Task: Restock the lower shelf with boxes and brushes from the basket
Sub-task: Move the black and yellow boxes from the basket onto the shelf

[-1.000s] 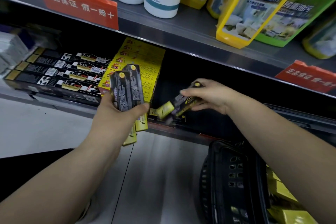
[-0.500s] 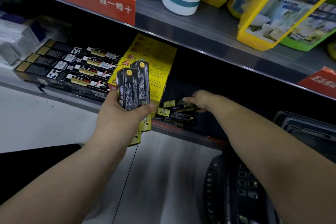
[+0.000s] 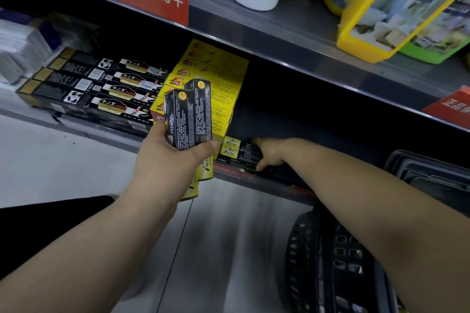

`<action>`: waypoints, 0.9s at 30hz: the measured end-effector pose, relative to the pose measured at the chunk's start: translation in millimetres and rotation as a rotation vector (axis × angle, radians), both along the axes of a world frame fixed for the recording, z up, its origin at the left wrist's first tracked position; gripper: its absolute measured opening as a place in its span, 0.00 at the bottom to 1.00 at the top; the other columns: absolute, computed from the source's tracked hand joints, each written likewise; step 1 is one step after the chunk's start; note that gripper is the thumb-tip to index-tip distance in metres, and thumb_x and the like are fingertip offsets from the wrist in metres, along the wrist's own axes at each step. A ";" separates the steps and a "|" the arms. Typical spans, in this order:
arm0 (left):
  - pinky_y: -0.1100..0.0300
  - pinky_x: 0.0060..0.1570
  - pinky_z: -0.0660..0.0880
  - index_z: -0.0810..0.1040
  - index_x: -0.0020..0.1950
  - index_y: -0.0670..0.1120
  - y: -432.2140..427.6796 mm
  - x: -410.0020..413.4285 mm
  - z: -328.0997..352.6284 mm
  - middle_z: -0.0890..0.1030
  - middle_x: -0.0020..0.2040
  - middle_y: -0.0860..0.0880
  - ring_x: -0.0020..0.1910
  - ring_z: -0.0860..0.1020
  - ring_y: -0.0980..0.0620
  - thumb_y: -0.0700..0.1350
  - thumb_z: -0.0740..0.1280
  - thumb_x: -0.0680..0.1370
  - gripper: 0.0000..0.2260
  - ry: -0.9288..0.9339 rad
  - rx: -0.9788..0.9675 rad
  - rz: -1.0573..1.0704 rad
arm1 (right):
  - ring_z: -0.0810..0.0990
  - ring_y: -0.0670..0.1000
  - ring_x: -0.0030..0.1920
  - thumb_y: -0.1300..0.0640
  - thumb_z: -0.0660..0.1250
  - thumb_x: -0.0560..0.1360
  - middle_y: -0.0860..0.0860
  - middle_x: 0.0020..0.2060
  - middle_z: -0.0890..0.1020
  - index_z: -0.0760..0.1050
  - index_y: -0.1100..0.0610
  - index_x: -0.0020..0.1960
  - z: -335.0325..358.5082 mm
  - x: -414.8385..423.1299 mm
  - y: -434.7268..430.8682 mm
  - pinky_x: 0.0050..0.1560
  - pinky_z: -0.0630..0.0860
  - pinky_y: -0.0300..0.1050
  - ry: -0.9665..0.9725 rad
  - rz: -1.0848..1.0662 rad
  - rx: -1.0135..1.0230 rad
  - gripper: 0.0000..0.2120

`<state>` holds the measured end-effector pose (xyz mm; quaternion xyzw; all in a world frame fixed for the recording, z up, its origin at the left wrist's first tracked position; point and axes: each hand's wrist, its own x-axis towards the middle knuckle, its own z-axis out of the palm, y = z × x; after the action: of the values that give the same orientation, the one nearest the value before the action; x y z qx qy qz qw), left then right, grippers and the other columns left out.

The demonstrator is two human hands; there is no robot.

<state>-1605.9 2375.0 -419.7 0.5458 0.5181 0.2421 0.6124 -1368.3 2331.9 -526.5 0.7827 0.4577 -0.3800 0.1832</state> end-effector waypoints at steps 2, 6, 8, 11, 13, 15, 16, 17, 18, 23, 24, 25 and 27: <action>0.70 0.31 0.68 0.76 0.50 0.52 -0.7 0.4 1.2 0.81 0.38 0.60 0.34 0.78 0.65 0.45 0.76 0.66 0.16 -0.008 0.001 -0.002 | 0.71 0.56 0.65 0.52 0.72 0.71 0.55 0.67 0.71 0.57 0.56 0.74 1.3 0.2 -1.4 0.63 0.69 0.48 0.002 0.003 -0.002 0.38; 0.68 0.33 0.69 0.76 0.52 0.50 -2.8 2.3 4.4 0.81 0.40 0.59 0.39 0.78 0.63 0.44 0.77 0.66 0.18 -0.024 -0.007 -0.011 | 0.71 0.57 0.65 0.51 0.72 0.71 0.56 0.68 0.70 0.56 0.57 0.74 23.7 -0.1 4.7 0.61 0.70 0.46 -0.056 0.005 0.064 0.38; 0.69 0.33 0.69 0.76 0.53 0.51 -4.2 3.1 6.2 0.81 0.41 0.59 0.39 0.79 0.63 0.44 0.77 0.66 0.18 -0.024 -0.007 -0.035 | 0.71 0.56 0.65 0.53 0.72 0.71 0.57 0.68 0.70 0.58 0.56 0.73 50.4 1.7 9.8 0.60 0.69 0.44 -0.047 -0.049 0.196 0.36; 0.77 0.26 0.69 0.76 0.52 0.51 -7.2 3.0 9.7 0.81 0.40 0.58 0.33 0.78 0.68 0.42 0.78 0.64 0.19 -0.043 -0.023 -0.096 | 0.72 0.52 0.63 0.57 0.76 0.67 0.55 0.69 0.68 0.56 0.51 0.74 101.8 -7.3 5.1 0.56 0.71 0.39 0.212 -0.140 0.452 0.42; 0.78 0.26 0.69 0.77 0.52 0.50 -9.7 3.0 11.6 0.82 0.40 0.56 0.32 0.78 0.68 0.41 0.78 0.63 0.20 -0.058 -0.042 -0.152 | 0.69 0.47 0.63 0.57 0.79 0.63 0.51 0.70 0.64 0.52 0.42 0.73 133.8 -26.6 -9.4 0.54 0.70 0.29 0.390 -0.084 0.601 0.49; 0.76 0.31 0.72 0.78 0.53 0.48 -13.2 3.5 14.2 0.84 0.41 0.53 0.35 0.81 0.64 0.41 0.78 0.62 0.21 -0.095 -0.089 -0.236 | 0.67 0.43 0.65 0.56 0.79 0.62 0.47 0.71 0.62 0.51 0.38 0.71 152.2 -46.3 -24.1 0.59 0.67 0.25 0.447 0.027 0.680 0.50; 0.75 0.32 0.73 0.78 0.54 0.47 -15.0 4.2 15.3 0.85 0.42 0.53 0.37 0.81 0.62 0.41 0.78 0.62 0.22 -0.118 -0.123 -0.281 | 0.67 0.43 0.65 0.56 0.79 0.62 0.47 0.70 0.63 0.53 0.40 0.71 155.8 -53.1 -30.0 0.63 0.67 0.28 0.434 0.068 0.707 0.48; 0.74 0.32 0.73 0.78 0.55 0.47 -16.4 4.9 16.3 0.85 0.42 0.53 0.38 0.82 0.62 0.41 0.78 0.62 0.22 -0.139 -0.159 -0.319 | 0.68 0.43 0.65 0.56 0.79 0.62 0.47 0.68 0.65 0.56 0.45 0.71 157.8 -57.3 -34.5 0.65 0.68 0.35 0.409 0.082 0.732 0.46; 0.75 0.31 0.73 0.78 0.55 0.47 -17.6 5.7 17.3 0.85 0.41 0.54 0.37 0.82 0.62 0.42 0.78 0.62 0.22 -0.146 -0.185 -0.352 | 0.70 0.44 0.64 0.56 0.79 0.62 0.48 0.66 0.68 0.59 0.48 0.70 159.3 -59.5 -37.5 0.65 0.69 0.41 0.387 0.069 0.756 0.43; 0.72 0.28 0.73 0.79 0.48 0.52 -23.2 5.4 22.1 0.84 0.37 0.59 0.34 0.81 0.64 0.57 0.75 0.57 0.22 -0.076 -0.255 -0.421 | 0.73 0.43 0.53 0.46 0.79 0.58 0.45 0.52 0.74 0.67 0.46 0.56 164.8 -52.6 -47.5 0.54 0.70 0.36 0.276 0.148 0.715 0.31; 0.71 0.29 0.74 0.79 0.46 0.52 -23.7 4.8 21.4 0.84 0.35 0.59 0.32 0.81 0.64 0.58 0.74 0.60 0.18 -0.069 -0.267 -0.385 | 0.71 0.42 0.49 0.44 0.79 0.58 0.44 0.47 0.75 0.69 0.46 0.51 163.1 -49.3 -48.4 0.49 0.68 0.34 0.217 0.199 0.665 0.27; 0.70 0.31 0.76 0.78 0.44 0.52 -21.4 5.1 19.8 0.84 0.36 0.59 0.33 0.81 0.63 0.57 0.73 0.64 0.14 -0.062 -0.264 -0.319 | 0.70 0.43 0.45 0.44 0.78 0.59 0.44 0.43 0.75 0.71 0.49 0.46 160.3 -44.3 -49.7 0.44 0.66 0.33 0.164 0.220 0.617 0.23; 0.60 0.45 0.80 0.77 0.42 0.54 -14.9 6.0 14.9 0.82 0.40 0.57 0.41 0.82 0.55 0.57 0.71 0.70 0.09 -0.035 -0.224 -0.169 | 0.71 0.46 0.38 0.44 0.77 0.61 0.48 0.36 0.76 0.71 0.53 0.41 152.5 -28.1 -52.2 0.37 0.65 0.38 0.109 0.143 0.542 0.20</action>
<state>-1599.9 2360.2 -404.8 0.5113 0.4835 0.1396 0.6967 -1396.4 2279.8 -374.0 0.7473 0.6057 -0.2713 -0.0314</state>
